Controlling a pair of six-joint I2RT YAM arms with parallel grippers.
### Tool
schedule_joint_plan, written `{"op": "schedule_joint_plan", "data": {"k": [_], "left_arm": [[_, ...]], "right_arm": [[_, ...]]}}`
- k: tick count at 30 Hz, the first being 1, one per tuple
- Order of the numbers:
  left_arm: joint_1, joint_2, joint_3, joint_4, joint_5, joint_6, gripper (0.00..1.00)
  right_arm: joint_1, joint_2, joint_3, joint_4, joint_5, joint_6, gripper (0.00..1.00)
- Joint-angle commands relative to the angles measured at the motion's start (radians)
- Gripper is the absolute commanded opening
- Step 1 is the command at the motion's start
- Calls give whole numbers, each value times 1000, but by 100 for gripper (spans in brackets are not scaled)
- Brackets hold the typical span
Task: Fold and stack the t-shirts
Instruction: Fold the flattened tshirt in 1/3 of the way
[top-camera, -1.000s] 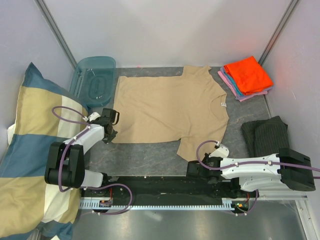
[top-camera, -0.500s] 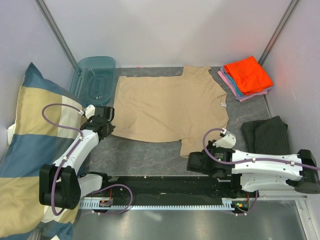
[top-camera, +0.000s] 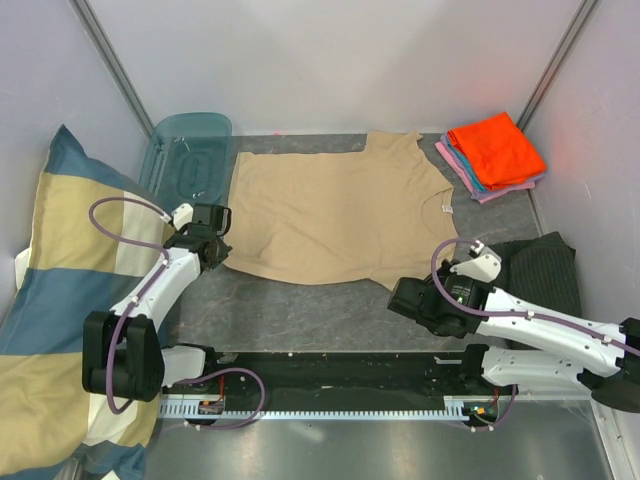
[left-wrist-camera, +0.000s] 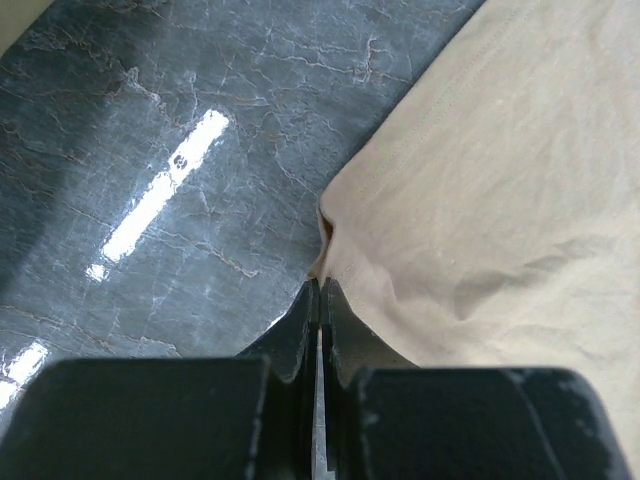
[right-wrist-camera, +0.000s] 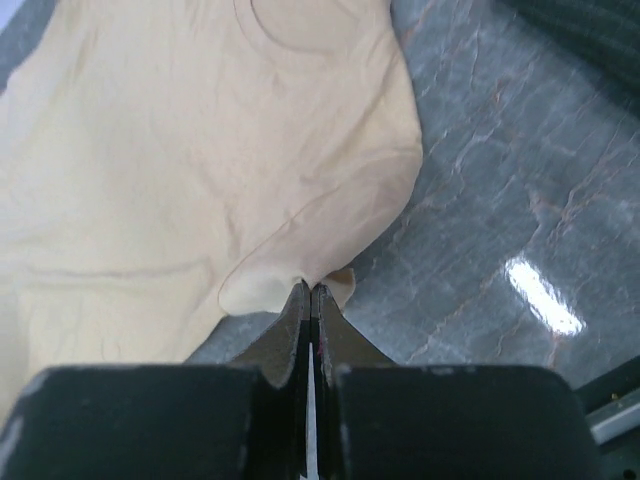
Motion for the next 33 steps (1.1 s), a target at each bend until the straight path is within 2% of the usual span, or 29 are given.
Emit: {"op": "schedule_joint_plan", "data": {"k": [1,12,15,19,22,25,29,33], "left_arm": [[4,15,47,6,-38,18,2],[4,102,192,5,-64,16,2],[6,136,237,6,-76,21,2],[12,176,271,6,-82,22,2],[14,202,283,8,-77,21,2],[15,219,288,14,-77,21,2],[15,239,289,25,-76,21,2],[15,261,298,34,-73,19,2]], "right_arm": [[-52,10,66,-126,111,-79,0],[-160,106,95,-65,180,-201,0],[-215,140,86,28,185,-275,0],[-336,168,64,242,153,-500,0],[-417,181,46,373,116,-609,0],[-480,209,46,461,76,-762,0],[-542,237,54,551,22,-889,0],[-586,258,57,623,-28,-955,0]]}}
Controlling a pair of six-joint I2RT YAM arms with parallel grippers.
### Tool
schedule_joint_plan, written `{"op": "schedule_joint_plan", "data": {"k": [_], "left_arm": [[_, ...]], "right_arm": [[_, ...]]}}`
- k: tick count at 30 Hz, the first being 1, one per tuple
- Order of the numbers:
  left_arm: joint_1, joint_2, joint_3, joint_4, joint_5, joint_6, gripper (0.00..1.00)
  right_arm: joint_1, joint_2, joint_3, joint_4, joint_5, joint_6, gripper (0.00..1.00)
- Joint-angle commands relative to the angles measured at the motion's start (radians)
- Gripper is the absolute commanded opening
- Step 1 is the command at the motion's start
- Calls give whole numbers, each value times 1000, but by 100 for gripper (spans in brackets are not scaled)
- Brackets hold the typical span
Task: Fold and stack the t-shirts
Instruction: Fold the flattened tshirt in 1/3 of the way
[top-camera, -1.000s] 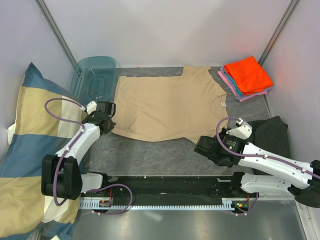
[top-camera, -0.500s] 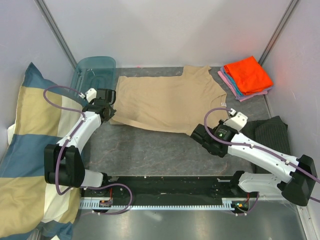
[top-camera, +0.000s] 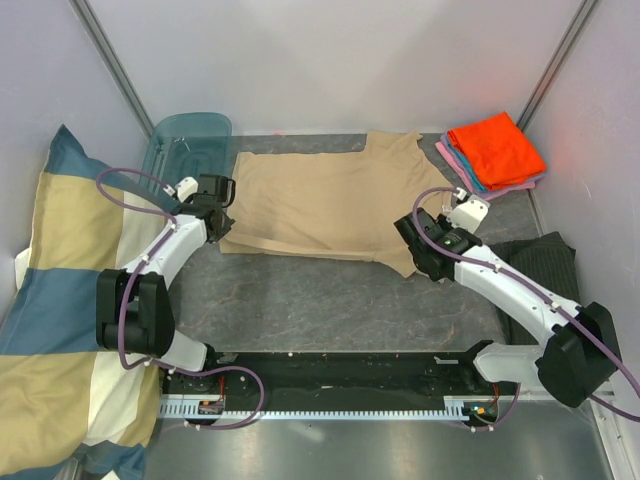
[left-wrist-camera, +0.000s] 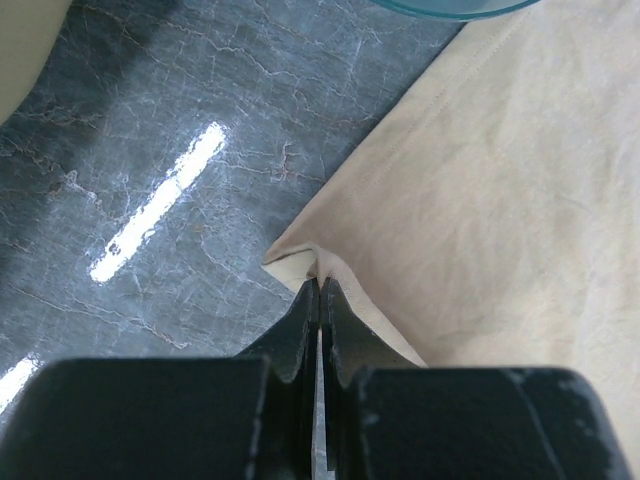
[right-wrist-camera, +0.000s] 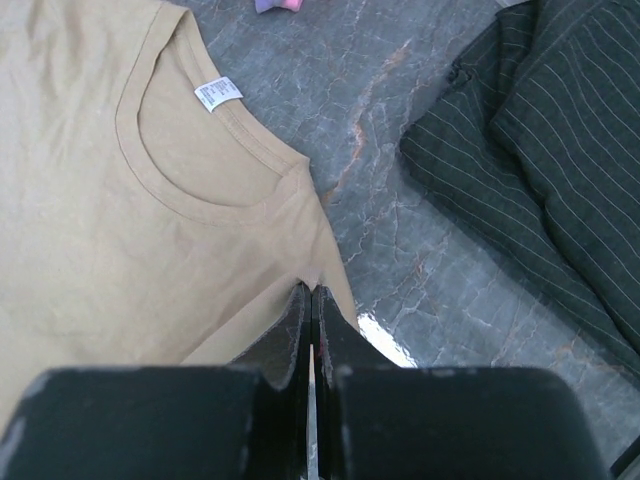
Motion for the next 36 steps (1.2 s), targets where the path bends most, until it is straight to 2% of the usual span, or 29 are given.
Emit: {"op": "schedule_joint_plan", "data": {"k": [1,19,36], "left_arm": [[6,27,52,34,-40,18,2],[14,146,148,48,-37,18,2],[24,245,223,54,-27,18,2]], "right_arm": [[-37,18,7,130,-51,-157,0],[-155,193,149,269,-129,-335,0],[-227,340,272,317,-172,-408,0]]}}
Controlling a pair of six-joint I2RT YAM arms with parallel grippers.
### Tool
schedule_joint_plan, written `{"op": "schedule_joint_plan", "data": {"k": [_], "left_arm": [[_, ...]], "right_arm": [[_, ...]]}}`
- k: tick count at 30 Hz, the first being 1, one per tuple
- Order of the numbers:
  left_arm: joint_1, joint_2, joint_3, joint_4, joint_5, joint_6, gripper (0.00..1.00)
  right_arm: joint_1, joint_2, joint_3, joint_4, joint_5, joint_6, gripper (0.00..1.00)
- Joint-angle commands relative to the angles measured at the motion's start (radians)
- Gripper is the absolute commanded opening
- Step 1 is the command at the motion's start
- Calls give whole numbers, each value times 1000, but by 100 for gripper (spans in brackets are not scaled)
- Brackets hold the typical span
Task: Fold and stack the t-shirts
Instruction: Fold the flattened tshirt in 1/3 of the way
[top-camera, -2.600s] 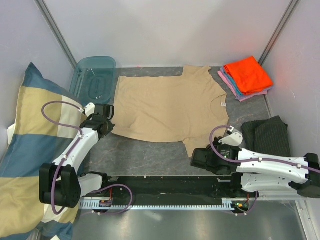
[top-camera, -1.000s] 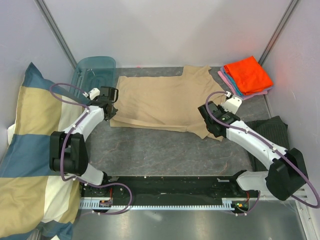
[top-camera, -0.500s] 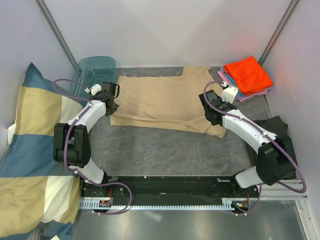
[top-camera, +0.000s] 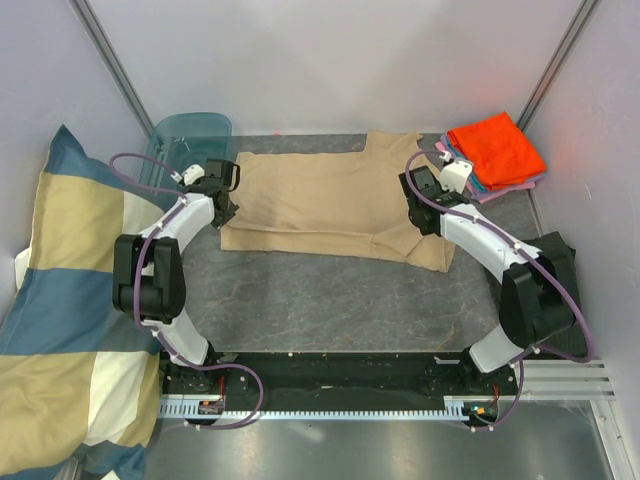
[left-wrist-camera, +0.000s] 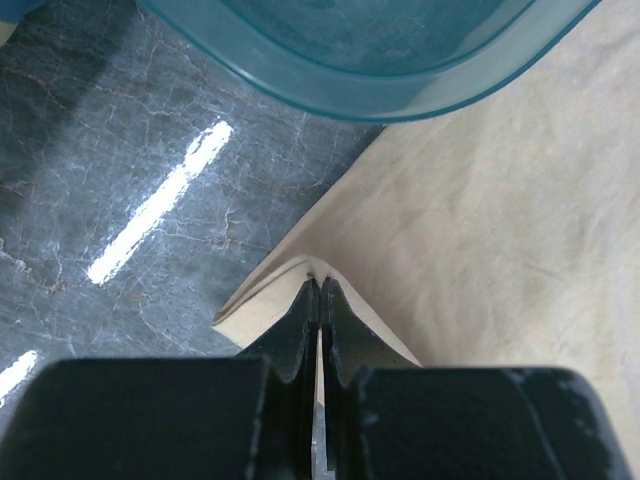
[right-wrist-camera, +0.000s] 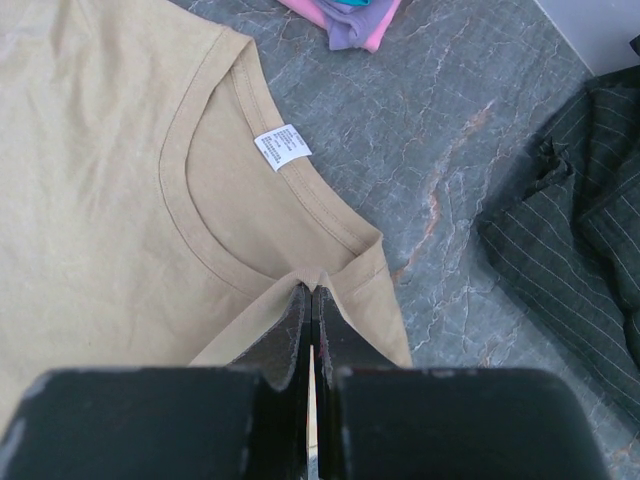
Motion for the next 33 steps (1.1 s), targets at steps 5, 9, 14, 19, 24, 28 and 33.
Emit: {"op": "schedule_joint_plan", "data": {"k": [5,9,14,19,24,28,33], "left_arm": [[11,52,86,31,-25,21,2],[10,72,100,31,-22,21,2],[13,98,123,32,-19,24,2],[16,123,143,32,-17,25,2],[21,149,164,31,-13,30,2],[22,169,181,32,-2,35,2],[22,195,198,38,9,36,2]], "right_arm": [[-39,53,84,39,-19,-39,0],[-54,79,109,44,-31,-45,0],[-67,123,144,45,-45,-50,0],[-77,166,184,45,-46,-53,0],[-88,206,209,44,-43,-55,0],[-102,227,224,45,-46,-50,0],[-111,247,235,44,-51,-48,0]]}}
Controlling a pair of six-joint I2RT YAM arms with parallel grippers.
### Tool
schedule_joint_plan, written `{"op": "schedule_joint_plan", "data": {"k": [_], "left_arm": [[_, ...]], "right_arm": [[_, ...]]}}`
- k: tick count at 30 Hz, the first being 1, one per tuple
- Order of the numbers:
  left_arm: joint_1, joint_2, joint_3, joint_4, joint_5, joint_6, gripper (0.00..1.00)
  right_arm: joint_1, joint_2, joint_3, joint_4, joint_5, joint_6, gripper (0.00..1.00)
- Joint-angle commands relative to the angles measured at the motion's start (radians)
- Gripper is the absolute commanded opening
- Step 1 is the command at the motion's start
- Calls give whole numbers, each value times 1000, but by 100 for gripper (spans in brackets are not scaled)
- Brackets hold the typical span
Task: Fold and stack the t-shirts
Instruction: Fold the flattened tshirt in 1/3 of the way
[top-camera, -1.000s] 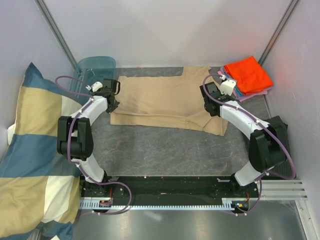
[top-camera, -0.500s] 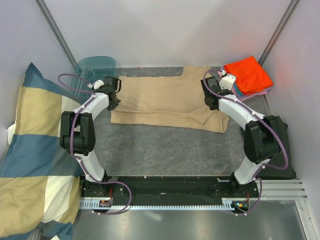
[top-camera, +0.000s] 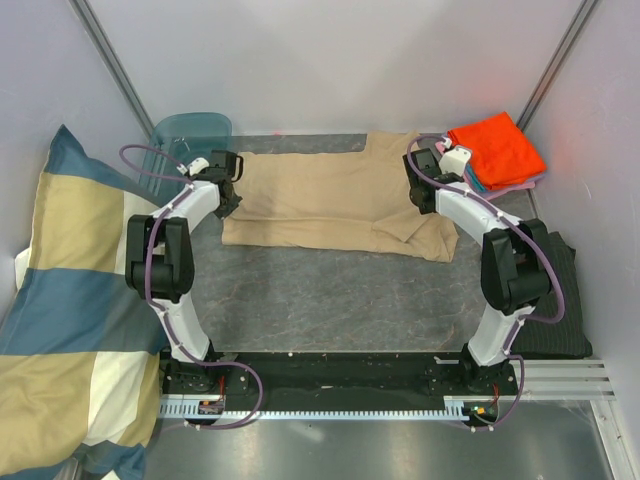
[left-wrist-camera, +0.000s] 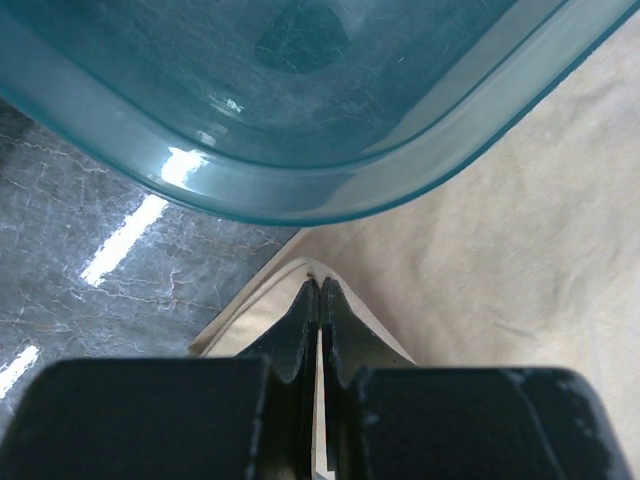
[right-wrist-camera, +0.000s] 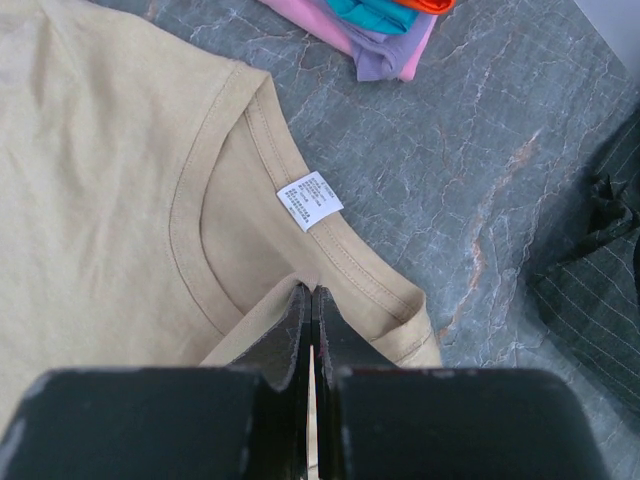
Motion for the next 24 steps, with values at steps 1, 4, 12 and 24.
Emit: {"op": "schedule_joint_plan", "data": {"k": [1,4,12,24], "left_arm": [[10,27,54,37,1,35,2],[10,43,71,40,10,38,2],[10,72,102,40,18,40,2],[13,69,151,60,59,59,97]], "right_arm": [[-9,16,51,14,12,-9,0],[-13,25,60,14,9,-8,0],[-27,36,74,14,2,-6,0],[-44,-7,110,7,24,-40,28]]}}
